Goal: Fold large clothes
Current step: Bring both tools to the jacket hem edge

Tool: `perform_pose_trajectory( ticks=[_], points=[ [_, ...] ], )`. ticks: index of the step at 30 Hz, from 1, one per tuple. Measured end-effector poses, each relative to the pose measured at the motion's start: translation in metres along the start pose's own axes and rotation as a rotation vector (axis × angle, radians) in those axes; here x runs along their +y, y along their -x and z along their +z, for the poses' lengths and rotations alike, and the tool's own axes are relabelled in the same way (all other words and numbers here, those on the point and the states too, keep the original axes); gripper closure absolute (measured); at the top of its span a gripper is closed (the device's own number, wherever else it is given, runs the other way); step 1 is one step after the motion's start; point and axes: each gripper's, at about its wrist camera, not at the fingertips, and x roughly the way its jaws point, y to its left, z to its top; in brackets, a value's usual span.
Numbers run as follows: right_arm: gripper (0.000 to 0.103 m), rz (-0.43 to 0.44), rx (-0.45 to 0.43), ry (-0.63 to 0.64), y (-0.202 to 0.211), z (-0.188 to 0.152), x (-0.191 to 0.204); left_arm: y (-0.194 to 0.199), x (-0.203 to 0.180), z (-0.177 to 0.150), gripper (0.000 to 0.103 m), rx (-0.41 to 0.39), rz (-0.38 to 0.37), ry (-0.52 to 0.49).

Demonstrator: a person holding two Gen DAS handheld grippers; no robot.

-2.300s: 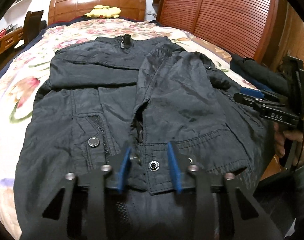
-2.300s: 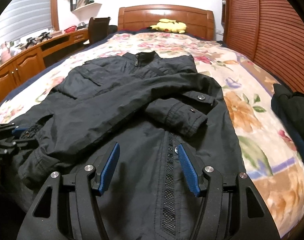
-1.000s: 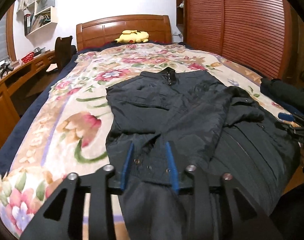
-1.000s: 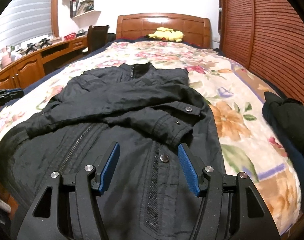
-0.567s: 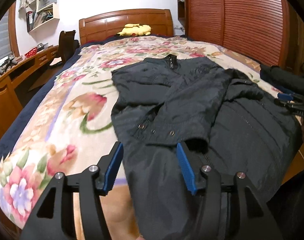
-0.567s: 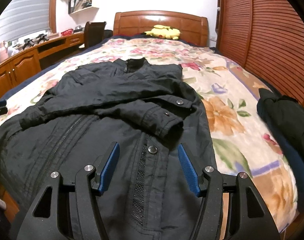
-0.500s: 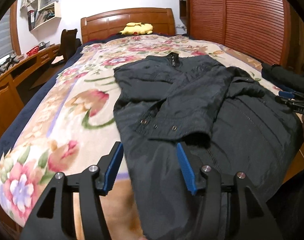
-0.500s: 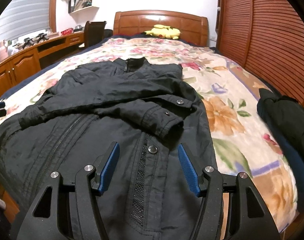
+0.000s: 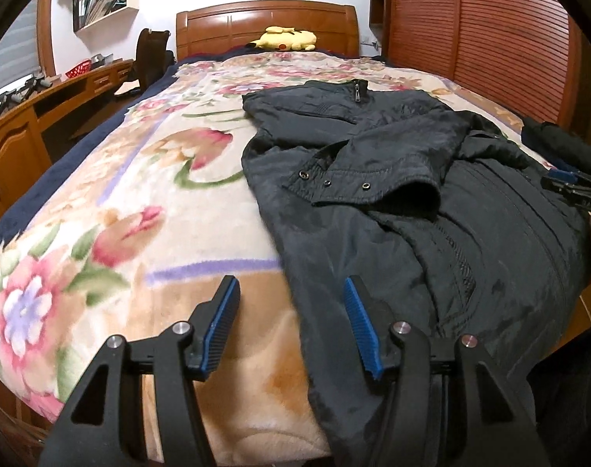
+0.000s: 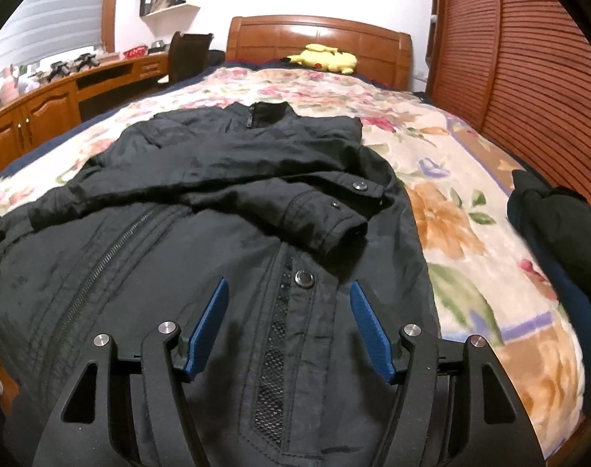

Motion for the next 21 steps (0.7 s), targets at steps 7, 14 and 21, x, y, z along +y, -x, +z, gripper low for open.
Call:
perform_pose_trajectory(
  ticks=[7, 14, 21],
  points=[
    [0.036, -0.016, 0.058, 0.024, -0.018, -0.011, 0.004, 0.0, 0.002, -0.006, 0.048, -0.014, -0.01, 0.01],
    [0.036, 0.0, 0.068, 0.017, -0.017, -0.01, 0.0, 0.009, -0.001, -0.013, 0.048, -0.024, 0.001, -0.005],
    [0.036, -0.054, 0.069, 0.072, 0.012, -0.005, -0.019, 0.019, -0.002, -0.021, 0.048, -0.028, -0.022, 0.013]
  ],
)
